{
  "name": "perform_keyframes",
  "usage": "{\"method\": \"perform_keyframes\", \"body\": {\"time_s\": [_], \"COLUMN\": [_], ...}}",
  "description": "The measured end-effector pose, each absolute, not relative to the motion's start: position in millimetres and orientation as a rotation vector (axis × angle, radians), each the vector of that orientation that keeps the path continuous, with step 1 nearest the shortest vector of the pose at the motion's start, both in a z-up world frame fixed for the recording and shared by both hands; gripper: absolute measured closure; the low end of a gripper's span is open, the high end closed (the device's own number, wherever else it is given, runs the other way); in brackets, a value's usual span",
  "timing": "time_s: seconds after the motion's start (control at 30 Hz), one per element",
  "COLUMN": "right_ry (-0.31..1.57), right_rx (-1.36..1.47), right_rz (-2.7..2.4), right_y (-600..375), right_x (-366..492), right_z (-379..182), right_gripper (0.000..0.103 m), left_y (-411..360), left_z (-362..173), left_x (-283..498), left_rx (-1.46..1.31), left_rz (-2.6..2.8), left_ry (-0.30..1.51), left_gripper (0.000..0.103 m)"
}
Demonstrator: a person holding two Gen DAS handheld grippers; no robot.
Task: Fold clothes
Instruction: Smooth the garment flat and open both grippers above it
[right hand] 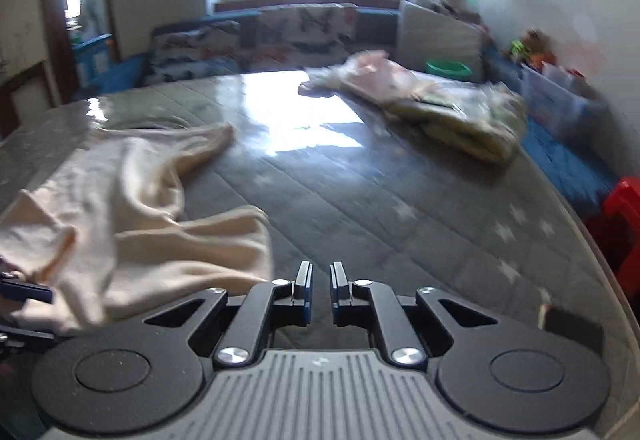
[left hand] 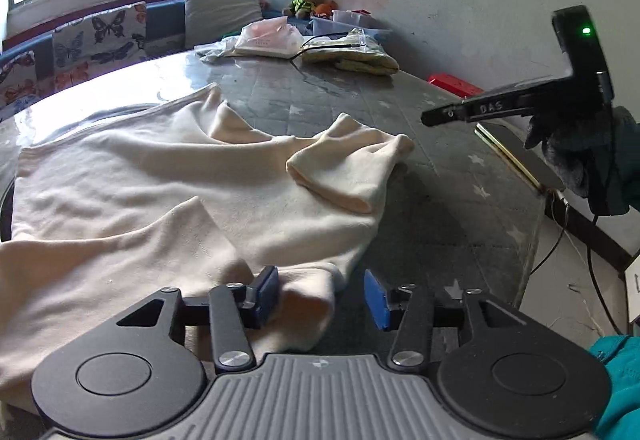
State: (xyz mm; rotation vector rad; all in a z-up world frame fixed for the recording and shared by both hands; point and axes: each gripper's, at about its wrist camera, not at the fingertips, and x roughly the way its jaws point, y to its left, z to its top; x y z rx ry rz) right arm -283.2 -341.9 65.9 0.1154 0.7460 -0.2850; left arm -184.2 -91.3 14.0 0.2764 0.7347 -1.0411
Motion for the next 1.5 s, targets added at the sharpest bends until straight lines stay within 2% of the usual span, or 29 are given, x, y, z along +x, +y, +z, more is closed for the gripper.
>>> {"method": "perform_keyframes", "body": {"time_s": [0.23, 0.33, 0.57, 0.63, 0.67, 0.7, 0.93, 1.13, 1.23, 1.27, 1.3, 1.33, 1.4, 1.5], "right_ry": [0.685, 0.689, 0.733, 0.745, 0.742, 0.746, 0.778, 0.808, 0.828, 0.835, 0.839, 0.840, 0.835, 0.803], "right_rx": [0.118, 0.129, 0.147, 0.140, 0.136, 0.131, 0.166, 0.175, 0.184, 0.181, 0.175, 0.169, 0.150, 0.090], "right_rz": [-0.149, -0.074, 0.016, 0.022, 0.017, 0.012, 0.003, 0.010, 0.020, 0.020, 0.021, 0.027, 0.035, 0.037], "right_y": [-327.0, -319.9, -312.1, -311.3, -314.8, -315.6, -325.3, -332.3, -333.6, -333.5, -332.6, -331.9, -329.7, -322.4], "right_x": [-253.5, -225.8, -138.7, -113.9, -116.9, -108.9, -64.8, -39.8, -32.4, -30.2, -28.0, -26.6, -24.5, -19.6], "right_z": [83.8, 84.6, 79.0, 76.3, 70.8, 69.5, 55.9, 43.3, 37.6, 35.4, 33.9, 33.3, 33.8, 39.7], "right_gripper": [0.084, 0.074, 0.073, 0.070, 0.065, 0.063, 0.063, 0.065, 0.072, 0.078, 0.086, 0.089, 0.095, 0.097], "left_y": [-73.4, -61.8, -36.3, -31.8, -30.8, -30.5, -38.8, -46.0, -46.9, -47.7, -48.5, -49.0, -49.7, -51.2], "left_z": [33.6, 48.4, 66.4, 64.6, 62.3, 59.3, 38.0, 21.6, 15.2, 13.6, 12.2, 11.7, 11.9, 14.2], "left_x": [-168.5, -150.9, -71.2, -44.2, -30.2, -16.5, 59.3, 93.4, 101.0, 103.0, 104.1, 104.5, 104.8, 102.8], "left_rx": [0.224, 0.209, 0.193, 0.186, 0.178, 0.170, 0.169, 0.178, 0.167, 0.166, 0.168, 0.173, 0.184, 0.201], "left_rz": [-0.999, -0.923, -0.639, -0.566, -0.537, -0.511, -0.416, -0.382, -0.384, -0.388, -0.392, -0.398, -0.407, -0.399], "left_ry": [0.721, 0.684, 0.655, 0.659, 0.668, 0.679, 0.739, 0.776, 0.792, 0.796, 0.796, 0.792, 0.781, 0.750], "left_gripper": [0.049, 0.049, 0.049, 0.049, 0.049, 0.049, 0.049, 0.049, 0.049, 0.052, 0.061, 0.065, 0.091, 0.096]}}
